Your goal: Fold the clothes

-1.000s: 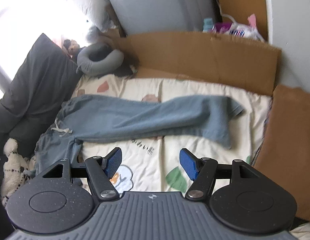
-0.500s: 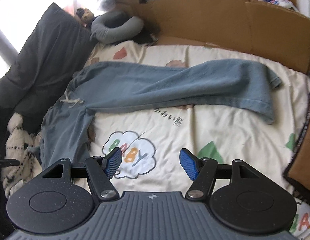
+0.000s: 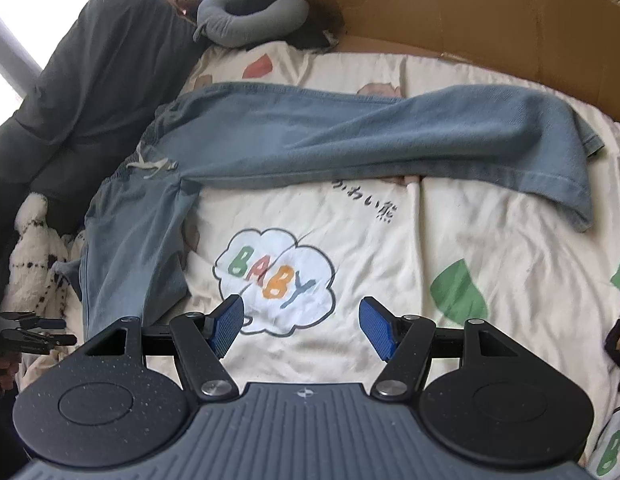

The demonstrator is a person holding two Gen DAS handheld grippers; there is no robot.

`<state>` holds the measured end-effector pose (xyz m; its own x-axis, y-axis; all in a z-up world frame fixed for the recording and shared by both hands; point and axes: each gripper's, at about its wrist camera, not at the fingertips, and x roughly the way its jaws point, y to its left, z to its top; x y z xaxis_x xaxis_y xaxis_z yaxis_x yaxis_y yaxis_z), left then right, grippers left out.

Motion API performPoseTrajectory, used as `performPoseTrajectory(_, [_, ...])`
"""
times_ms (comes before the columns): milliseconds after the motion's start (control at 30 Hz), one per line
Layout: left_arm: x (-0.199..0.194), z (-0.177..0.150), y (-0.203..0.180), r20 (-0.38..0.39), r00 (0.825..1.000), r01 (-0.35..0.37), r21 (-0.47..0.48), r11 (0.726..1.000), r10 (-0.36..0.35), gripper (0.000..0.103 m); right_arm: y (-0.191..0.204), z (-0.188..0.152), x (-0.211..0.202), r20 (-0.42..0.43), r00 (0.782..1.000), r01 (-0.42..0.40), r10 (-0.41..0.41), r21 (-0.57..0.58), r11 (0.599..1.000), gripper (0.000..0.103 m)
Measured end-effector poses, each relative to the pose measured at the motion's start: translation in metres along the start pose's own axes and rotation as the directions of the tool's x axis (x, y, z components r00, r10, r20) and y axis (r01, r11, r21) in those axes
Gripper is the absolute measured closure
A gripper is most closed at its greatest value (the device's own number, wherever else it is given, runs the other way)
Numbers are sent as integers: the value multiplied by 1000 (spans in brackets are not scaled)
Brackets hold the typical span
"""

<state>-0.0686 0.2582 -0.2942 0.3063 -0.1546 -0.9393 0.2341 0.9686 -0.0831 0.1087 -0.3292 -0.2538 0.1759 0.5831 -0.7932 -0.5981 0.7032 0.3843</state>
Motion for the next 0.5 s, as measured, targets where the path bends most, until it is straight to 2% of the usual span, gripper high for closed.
performPoseTrajectory(167, [8,-6,-17,12,986,169,-49,984,-169,34,8,-3,16,-33,999,-12,11,-17,1000,33])
performPoseTrajectory(233, [17,-8,-23,-2,984,179,-58,982,-180,35,11,-2,22,-43,999,-17,16,-22,1000,33])
performPoseTrajectory(267, [21,-8,-25,-3,982,187,-73,980,-187,39,12,-2,25,-48,999,-18,17,-22,1000,33])
performPoseTrajectory(400, [32,-7,-24,7,980,197,-140,970,-198,64,17,0,34,-61,998,-27,26,-25,999,33])
performPoseTrajectory(467, [31,-3,-19,32,979,204,-170,964,-202,95,20,1,35,-68,997,-31,29,-36,999,33])
performPoseTrajectory(500, [27,0,-16,55,976,216,-181,959,-210,98,21,1,35,-71,997,-33,30,-42,999,33])
